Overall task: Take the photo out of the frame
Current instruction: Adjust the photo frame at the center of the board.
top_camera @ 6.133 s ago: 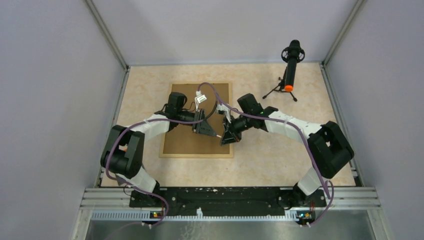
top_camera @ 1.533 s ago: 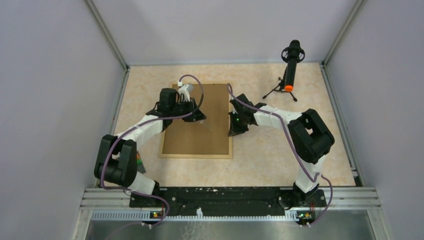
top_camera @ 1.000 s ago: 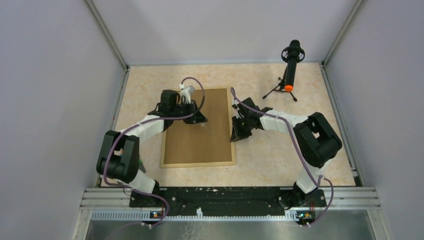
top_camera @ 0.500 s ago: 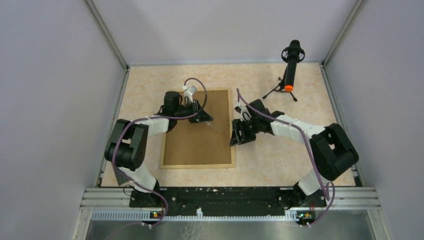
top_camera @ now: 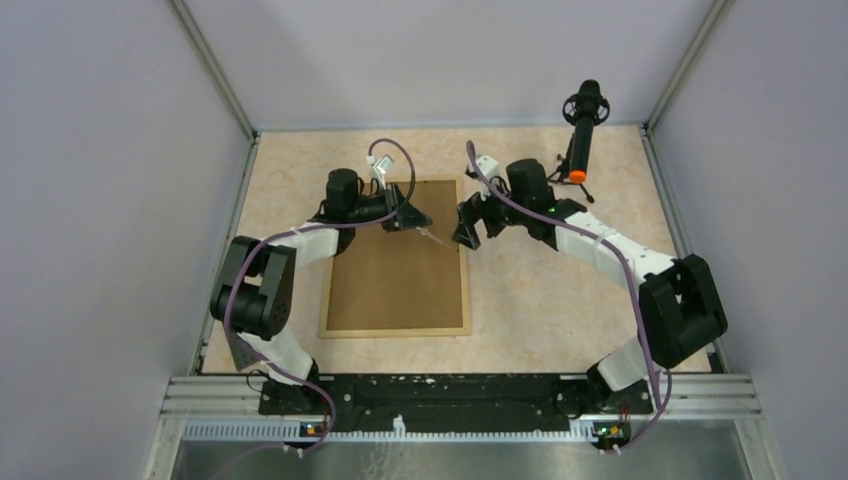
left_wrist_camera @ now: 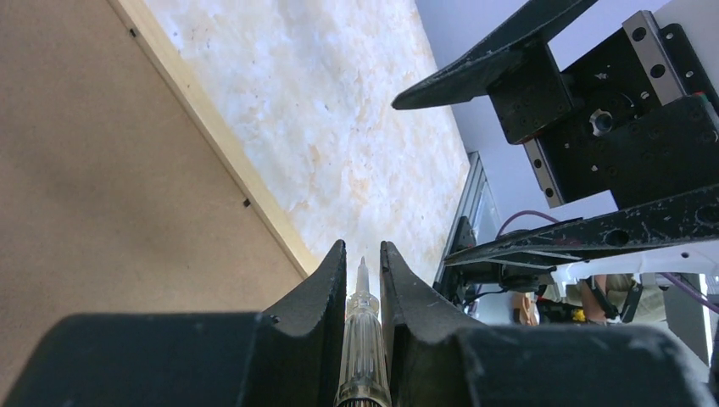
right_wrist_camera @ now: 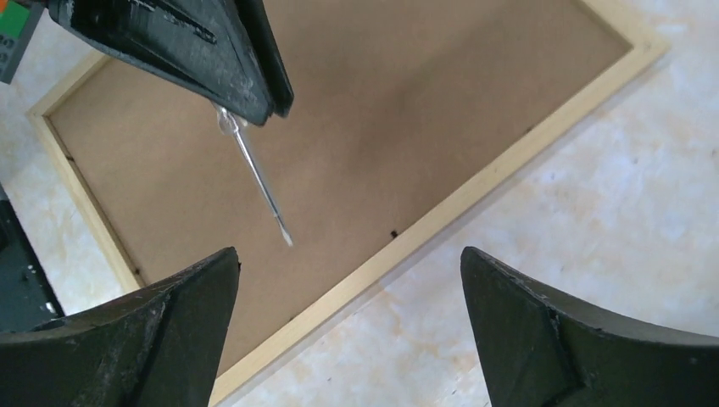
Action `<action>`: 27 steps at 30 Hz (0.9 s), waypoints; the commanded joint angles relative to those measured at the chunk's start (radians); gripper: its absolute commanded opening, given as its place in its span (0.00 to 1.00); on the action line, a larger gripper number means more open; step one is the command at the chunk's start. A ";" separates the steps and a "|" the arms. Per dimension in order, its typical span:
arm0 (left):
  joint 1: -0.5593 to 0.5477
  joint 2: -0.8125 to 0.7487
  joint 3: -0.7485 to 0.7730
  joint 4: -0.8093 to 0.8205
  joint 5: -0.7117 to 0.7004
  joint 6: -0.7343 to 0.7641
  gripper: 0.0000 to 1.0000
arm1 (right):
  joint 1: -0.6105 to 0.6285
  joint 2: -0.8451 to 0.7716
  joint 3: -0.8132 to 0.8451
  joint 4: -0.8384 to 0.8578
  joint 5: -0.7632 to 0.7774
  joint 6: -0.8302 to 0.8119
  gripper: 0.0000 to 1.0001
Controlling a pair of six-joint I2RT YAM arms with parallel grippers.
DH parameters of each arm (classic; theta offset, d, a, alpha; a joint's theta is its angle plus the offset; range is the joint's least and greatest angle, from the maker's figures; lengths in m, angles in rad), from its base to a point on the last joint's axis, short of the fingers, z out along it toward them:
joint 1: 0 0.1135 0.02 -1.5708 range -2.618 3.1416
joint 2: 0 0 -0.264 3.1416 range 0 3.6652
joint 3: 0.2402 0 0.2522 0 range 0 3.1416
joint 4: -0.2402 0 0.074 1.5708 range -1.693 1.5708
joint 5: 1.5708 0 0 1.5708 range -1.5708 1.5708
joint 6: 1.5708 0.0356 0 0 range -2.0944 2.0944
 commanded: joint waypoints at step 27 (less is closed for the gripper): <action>0.048 -0.025 -0.082 0.118 0.045 -0.282 0.00 | -0.019 0.224 0.207 0.020 -0.325 -0.266 0.63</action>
